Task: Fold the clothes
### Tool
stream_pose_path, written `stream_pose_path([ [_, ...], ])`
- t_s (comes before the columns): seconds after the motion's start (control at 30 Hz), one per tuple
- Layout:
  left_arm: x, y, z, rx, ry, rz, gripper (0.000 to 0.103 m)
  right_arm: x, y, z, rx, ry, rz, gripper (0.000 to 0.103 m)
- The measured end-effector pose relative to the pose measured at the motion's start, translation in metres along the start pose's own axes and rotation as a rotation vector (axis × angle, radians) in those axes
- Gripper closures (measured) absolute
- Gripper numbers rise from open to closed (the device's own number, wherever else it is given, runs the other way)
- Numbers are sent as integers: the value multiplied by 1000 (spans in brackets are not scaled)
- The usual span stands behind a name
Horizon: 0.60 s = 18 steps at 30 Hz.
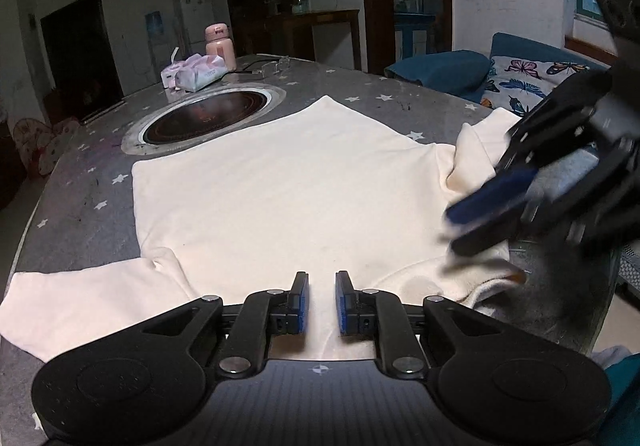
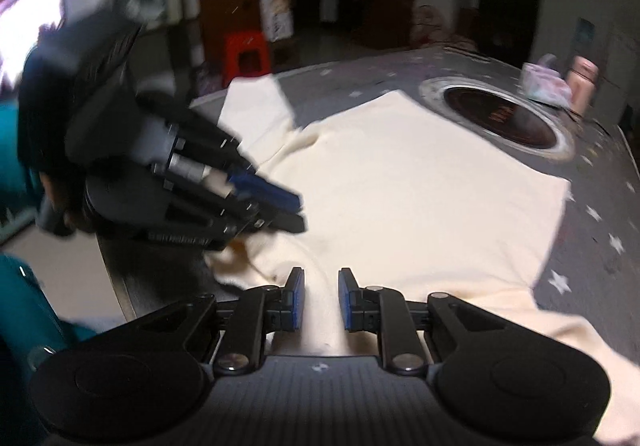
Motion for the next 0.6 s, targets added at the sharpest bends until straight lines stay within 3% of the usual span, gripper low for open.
stream_pose_path([
  [0.17,12,2,-6,-16,27,-15,77,-9,61,-41,-150,52,199,86],
  [0.37,24,29,0,-89,47,5,74,-47,168,-71,-449,15,449,86],
  [0.6,21,54,9,-137,15,33,74,-78,224,-66,-547,-36,550,85],
])
Point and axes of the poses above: each gripper's, at about its wrist camera, not at the fingertips, and z roughly the way its jaws point, y to its right, x to its top, the point moved 6 cm from there along z, roughly the way its jaws point, and after that the axes turned 4 degrees about -y, right-handed, at the moved point
